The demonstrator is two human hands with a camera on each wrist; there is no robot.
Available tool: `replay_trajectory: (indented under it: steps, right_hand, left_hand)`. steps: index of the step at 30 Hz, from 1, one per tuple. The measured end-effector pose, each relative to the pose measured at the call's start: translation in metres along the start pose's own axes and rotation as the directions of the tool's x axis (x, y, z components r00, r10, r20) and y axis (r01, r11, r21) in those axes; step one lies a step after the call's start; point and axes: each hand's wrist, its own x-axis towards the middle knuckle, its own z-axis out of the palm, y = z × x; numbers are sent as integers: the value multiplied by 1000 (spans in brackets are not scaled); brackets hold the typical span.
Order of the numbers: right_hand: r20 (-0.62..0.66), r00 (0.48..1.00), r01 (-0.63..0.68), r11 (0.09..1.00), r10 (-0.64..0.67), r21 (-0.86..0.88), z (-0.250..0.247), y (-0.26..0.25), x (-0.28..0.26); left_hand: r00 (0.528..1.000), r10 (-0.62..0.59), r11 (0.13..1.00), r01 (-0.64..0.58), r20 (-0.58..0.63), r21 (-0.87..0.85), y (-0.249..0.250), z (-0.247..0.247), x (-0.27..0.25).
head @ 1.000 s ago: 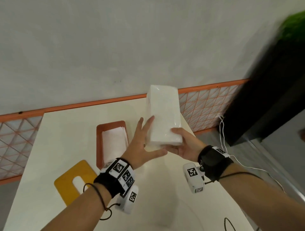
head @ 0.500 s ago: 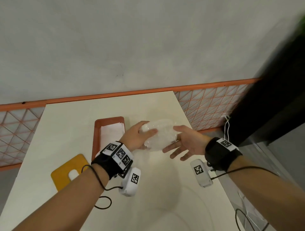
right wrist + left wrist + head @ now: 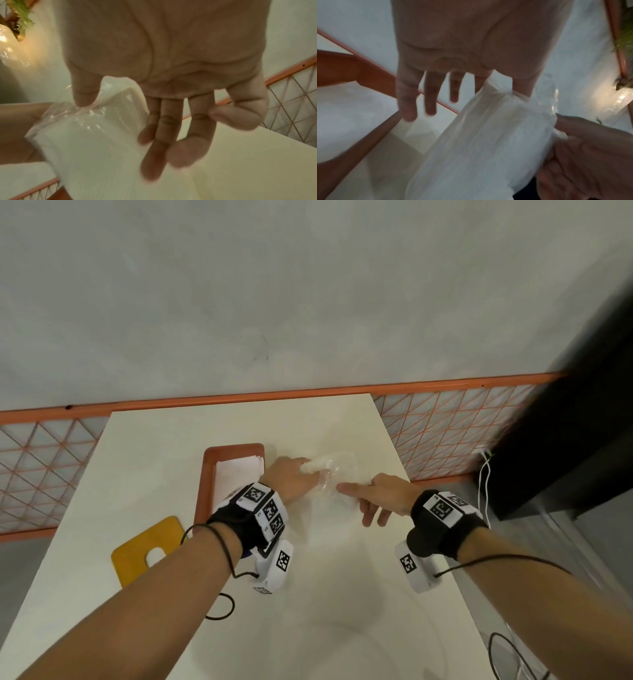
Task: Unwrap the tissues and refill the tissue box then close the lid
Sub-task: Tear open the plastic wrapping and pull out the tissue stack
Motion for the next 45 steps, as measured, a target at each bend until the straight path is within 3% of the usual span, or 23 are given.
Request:
replay_trajectory:
  steps: [2, 5, 8, 10, 12, 16, 22, 26, 28, 32, 38, 42, 43, 45]
  right_hand:
    - [-176, 983, 49, 998, -56, -46, 2, 1, 4]
    - [-444, 874, 228, 973, -196, 19, 5, 1, 8]
    - [-510, 759, 469, 883, -404, -2, 9, -6, 6]
    - [-503, 719, 494, 862, -479, -115, 10, -9, 6]
    - [-479, 718, 476, 858, -505, -191, 11, -11, 7]
    - [-512, 716, 498, 861, -474, -101, 13, -12, 5]
    - [-552, 752, 364, 925, -361, -109, 13, -25, 5]
    - [-571, 729, 294, 927, -376, -235, 15, -30, 6]
    - [-549, 718, 364, 903, -428, -229, 16, -31, 6]
    - [-533, 709, 519, 853, -462, -48, 14, -23, 4]
    - [-481, 751, 505, 863, -453, -25, 7, -13, 6]
    - [-392, 862, 441, 856, -321, 270, 2, -19, 4]
    - [-389, 865, 435, 860, -317, 267, 0, -20, 4]
    - [-424, 827, 447, 889, -370, 95, -3, -17, 4]
  left_hand:
    - [989, 110, 991, -116, -95, -67, -1, 3, 1]
    - [975, 164, 958, -194, -153, -212, -4, 11, -1]
    - [966, 181, 918, -232, -182, -320, -5, 17, -7]
    - [980, 121, 874, -181, -160, -452, -6, 17, -15]
    - [980, 115, 842, -183, -164, -508, -9, 17, -20]
    - [953, 160, 871, -258, -256, -417, -9, 19, -25]
    - [950, 157, 877, -260, -269, -405, -13, 26, -25]
    - [957, 159, 878, -250, -243, -409, -20, 24, -24]
    - [959, 152, 890, -238, -237, -389, -23, 22, -23]
    - [963, 113, 901, -204, -246, -384, -26, 20, -19]
    - [970, 107, 895, -189, -219, -403, -15, 22, -25]
    - [973, 103, 902, -179, -208, -393, -7, 22, -28]
    - [971, 105, 905, -182, -213, -384, -7, 21, -27]
    - [971, 110, 906, -186, -214, -380, -8, 21, -26]
